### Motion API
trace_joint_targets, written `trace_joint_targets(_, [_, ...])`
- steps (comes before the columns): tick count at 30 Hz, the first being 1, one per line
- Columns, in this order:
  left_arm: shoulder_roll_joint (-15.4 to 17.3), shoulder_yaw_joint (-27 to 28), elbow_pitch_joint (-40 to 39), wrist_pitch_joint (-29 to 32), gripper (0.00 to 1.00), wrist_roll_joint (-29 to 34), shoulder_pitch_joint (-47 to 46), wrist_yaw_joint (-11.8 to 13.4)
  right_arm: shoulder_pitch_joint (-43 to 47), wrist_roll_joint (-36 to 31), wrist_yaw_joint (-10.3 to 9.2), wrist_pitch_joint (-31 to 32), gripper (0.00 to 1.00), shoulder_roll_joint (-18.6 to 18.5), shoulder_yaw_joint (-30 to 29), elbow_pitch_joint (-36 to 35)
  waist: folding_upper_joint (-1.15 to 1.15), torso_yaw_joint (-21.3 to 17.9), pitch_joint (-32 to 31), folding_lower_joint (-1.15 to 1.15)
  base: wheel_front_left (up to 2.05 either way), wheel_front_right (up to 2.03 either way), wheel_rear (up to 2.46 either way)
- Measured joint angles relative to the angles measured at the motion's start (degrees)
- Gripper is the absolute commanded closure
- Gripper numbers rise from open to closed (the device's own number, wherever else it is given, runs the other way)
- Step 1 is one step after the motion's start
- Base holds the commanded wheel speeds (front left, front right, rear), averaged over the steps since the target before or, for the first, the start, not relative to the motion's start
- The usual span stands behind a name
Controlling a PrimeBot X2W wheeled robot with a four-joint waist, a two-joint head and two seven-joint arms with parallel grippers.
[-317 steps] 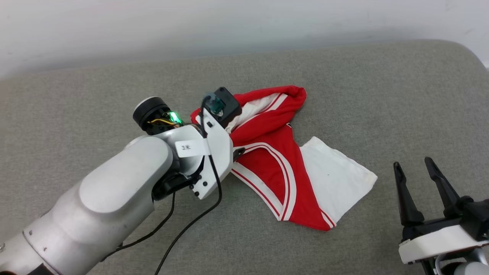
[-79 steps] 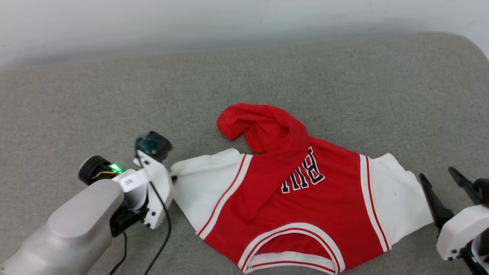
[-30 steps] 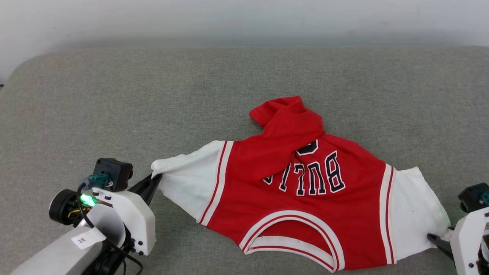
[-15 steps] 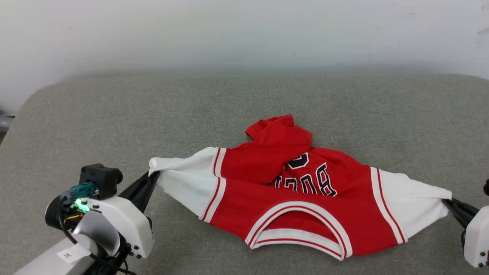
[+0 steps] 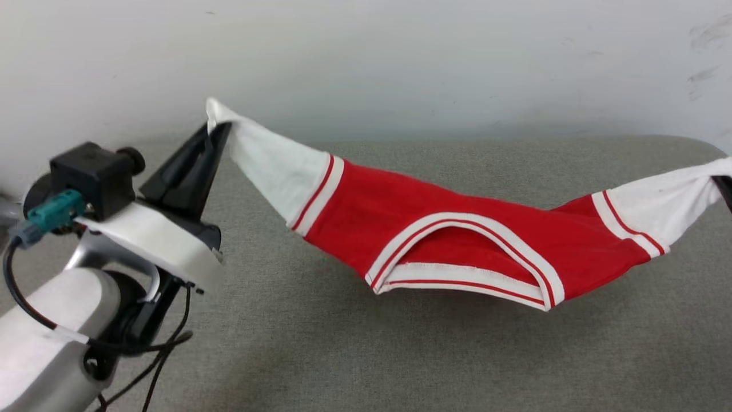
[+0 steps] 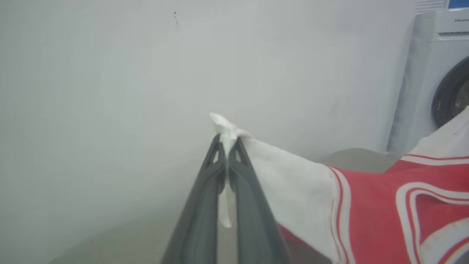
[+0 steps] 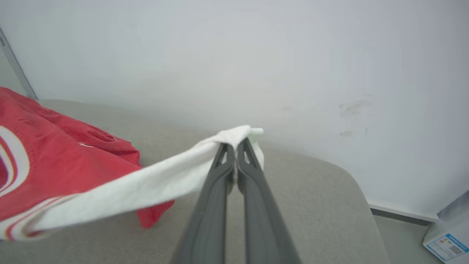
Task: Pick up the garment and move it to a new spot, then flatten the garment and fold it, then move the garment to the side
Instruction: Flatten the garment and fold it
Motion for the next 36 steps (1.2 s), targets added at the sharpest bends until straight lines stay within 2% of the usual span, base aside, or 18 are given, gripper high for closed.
trace_joint_targets(8, [-3.3, 1.4, -0.3, 1.4, 1.00, 3.0, -12.4, -2.1, -7.7, -3.8, 0.01, 4.3, 1.00, 3.8, -3.8, -9.4, 0.00, 0.1, 1.0, 0.00, 0.00, 0.00, 0.00])
trace_joint_targets(17, [-7.9, 2.0, 4.3, 2.7, 1.00, 5.2, -25.1, -4.8, -22.3, -5.6, 0.00, 5.7, 1.00, 4.2, -1.2, -9.9, 0.00, -0.3, 3.9, 0.00, 0.00, 0.00, 0.00])
trace_joint_targets(25, [-11.4, 3.2, 11.4, 2.2, 1.00, 5.8, -34.7, -7.2, -36.1, -6.5, 0.01, 5.1, 1.00, 4.8, 2.6, -3.8, 0.00, -0.7, 9.3, 0.00, 0.00, 0.00, 0.00])
trace_joint_targets(36, [-15.7, 4.6, 26.2, 1.3, 1.00, 8.5, -52.4, -11.2, -60.3, -9.7, 0.00, 0.9, 1.00, 6.6, 6.3, 12.0, 0.00, -1.3, 20.9, 0.01, 0.00, 0.00, 0.00])
